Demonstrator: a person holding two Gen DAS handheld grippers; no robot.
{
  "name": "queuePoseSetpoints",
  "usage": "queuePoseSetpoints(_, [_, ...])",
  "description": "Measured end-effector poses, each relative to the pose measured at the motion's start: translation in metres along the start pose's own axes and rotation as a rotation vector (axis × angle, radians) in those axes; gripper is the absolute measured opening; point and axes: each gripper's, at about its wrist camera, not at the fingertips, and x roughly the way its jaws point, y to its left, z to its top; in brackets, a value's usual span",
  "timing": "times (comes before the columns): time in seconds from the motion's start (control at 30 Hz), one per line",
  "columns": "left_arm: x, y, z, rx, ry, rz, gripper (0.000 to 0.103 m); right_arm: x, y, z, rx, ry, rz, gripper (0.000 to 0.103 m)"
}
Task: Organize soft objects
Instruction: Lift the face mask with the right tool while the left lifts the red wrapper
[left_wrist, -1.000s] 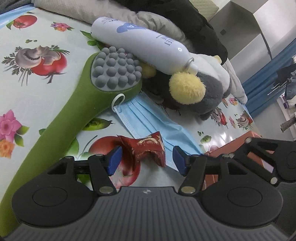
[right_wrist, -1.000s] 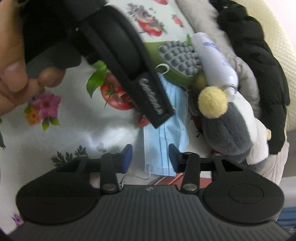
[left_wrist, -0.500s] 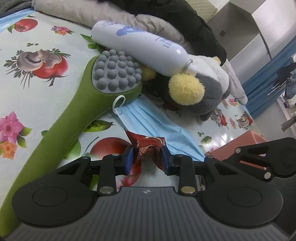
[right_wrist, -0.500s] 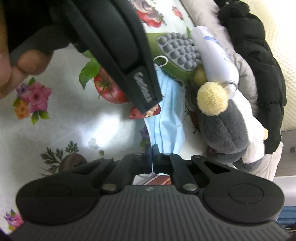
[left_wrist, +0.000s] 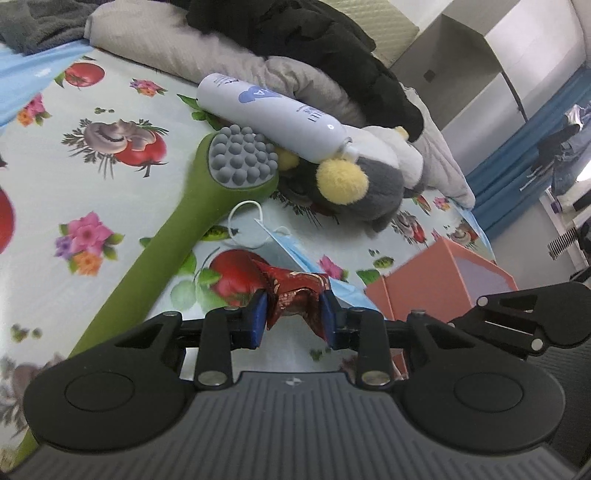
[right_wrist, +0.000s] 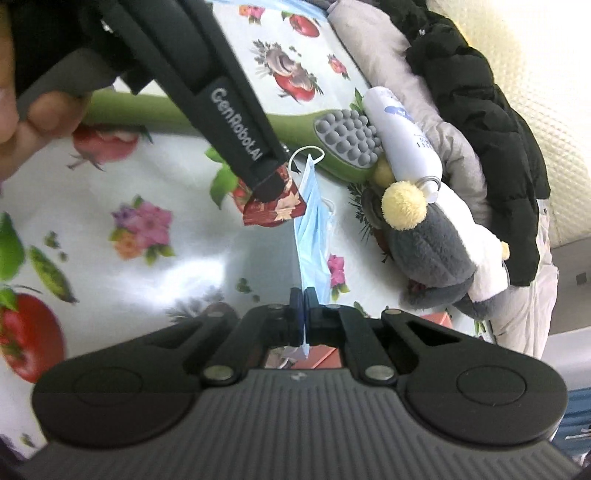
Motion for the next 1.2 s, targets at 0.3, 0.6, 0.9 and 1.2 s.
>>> queuePoseSetpoints(0.3, [-0.058, -0.005, -0.037, 0.014, -0.022, 0.009, 0.036, -0.041, 0.038, -0.012, 0.117, -0.039, 0.047, 0.004])
queuePoseSetpoints(0.6, [-0.104, 0.000, -0.078, 0.003, -0.048, 0.041, 0.036, -0.075, 0.087, -0.038, 0.365, -0.054, 0.143, 0.004])
queuePoseSetpoints(0.9, [-0.118, 0.012, -0.111, -0.040, -0.036, 0.091, 0.036, -0.084, 0.114, -0.060, 0.749, -0.093, 0.254, 0.007])
queuePoseSetpoints(1.2, [-0.126, 0.015, -0.124, 0.025, -0.029, 0.165, 0.036, -0.080, 0.112, -0.076, 0.923, -0.147, 0.322, 0.059])
